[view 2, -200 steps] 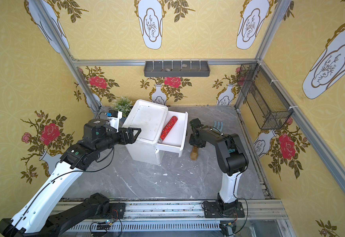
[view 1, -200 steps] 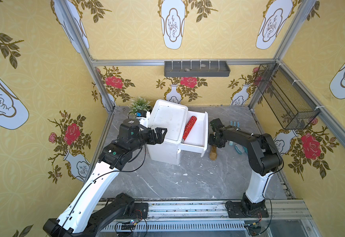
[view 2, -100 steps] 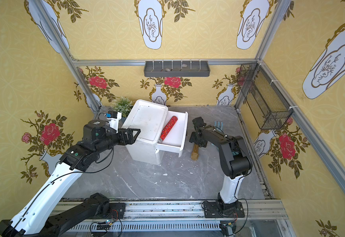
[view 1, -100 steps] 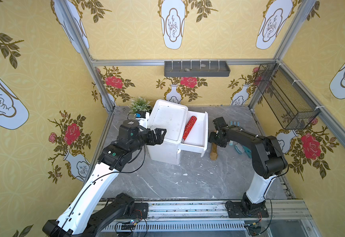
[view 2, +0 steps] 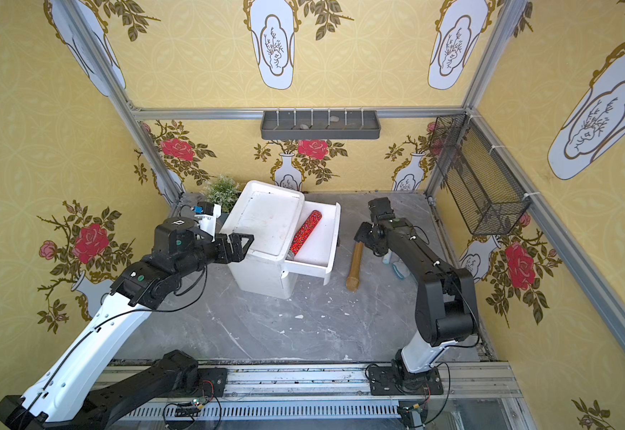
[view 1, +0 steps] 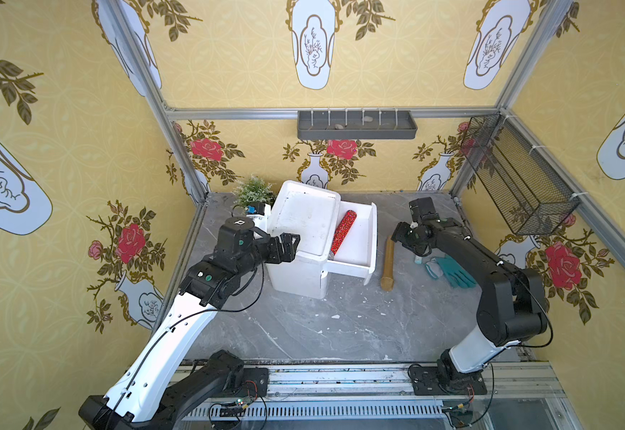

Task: Take the microphone out of the drawer
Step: Place the microphone at the center of the board, then pick up the microphone from the drawer.

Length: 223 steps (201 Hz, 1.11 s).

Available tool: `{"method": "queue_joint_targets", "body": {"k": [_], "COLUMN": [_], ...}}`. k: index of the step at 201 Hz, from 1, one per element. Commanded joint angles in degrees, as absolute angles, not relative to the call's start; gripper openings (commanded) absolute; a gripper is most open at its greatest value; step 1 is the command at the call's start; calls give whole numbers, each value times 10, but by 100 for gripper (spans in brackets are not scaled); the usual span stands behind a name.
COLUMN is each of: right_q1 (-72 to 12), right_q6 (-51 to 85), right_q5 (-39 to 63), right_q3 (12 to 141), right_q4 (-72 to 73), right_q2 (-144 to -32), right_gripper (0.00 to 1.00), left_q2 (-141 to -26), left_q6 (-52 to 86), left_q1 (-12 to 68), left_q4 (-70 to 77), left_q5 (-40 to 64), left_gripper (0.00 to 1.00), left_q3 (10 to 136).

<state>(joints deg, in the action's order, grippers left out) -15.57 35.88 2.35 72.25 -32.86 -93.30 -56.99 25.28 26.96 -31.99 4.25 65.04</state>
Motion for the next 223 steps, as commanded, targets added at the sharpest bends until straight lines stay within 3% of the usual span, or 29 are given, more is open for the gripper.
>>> {"method": "queue_joint_targets", "body": {"k": [1, 92, 137, 183, 223], "right_q1": [-153, -200, -258, -313, -338], "right_q6": [375, 442, 477, 509, 541], "right_q5": [15, 63, 82, 105, 115], "right_q3": [754, 914, 991, 1057, 1074], "right_q4": [-381, -428, -431, -457, -470], "right_q2": [-912, -882, -913, -975, -1018], "right_gripper": [69, 65, 63, 63, 63], "left_q2": [-574, -644, -670, -682, -709], "left_q6": [235, 121, 149, 135, 129], "left_q1": [269, 261, 156, 116, 99], "left_q4": [-321, -303, -314, -315, -327], "left_q5": [-4, -69, 61, 111, 152], "left_gripper": [100, 100, 100, 100, 89], "left_q3": [662, 757, 774, 775, 776]}}
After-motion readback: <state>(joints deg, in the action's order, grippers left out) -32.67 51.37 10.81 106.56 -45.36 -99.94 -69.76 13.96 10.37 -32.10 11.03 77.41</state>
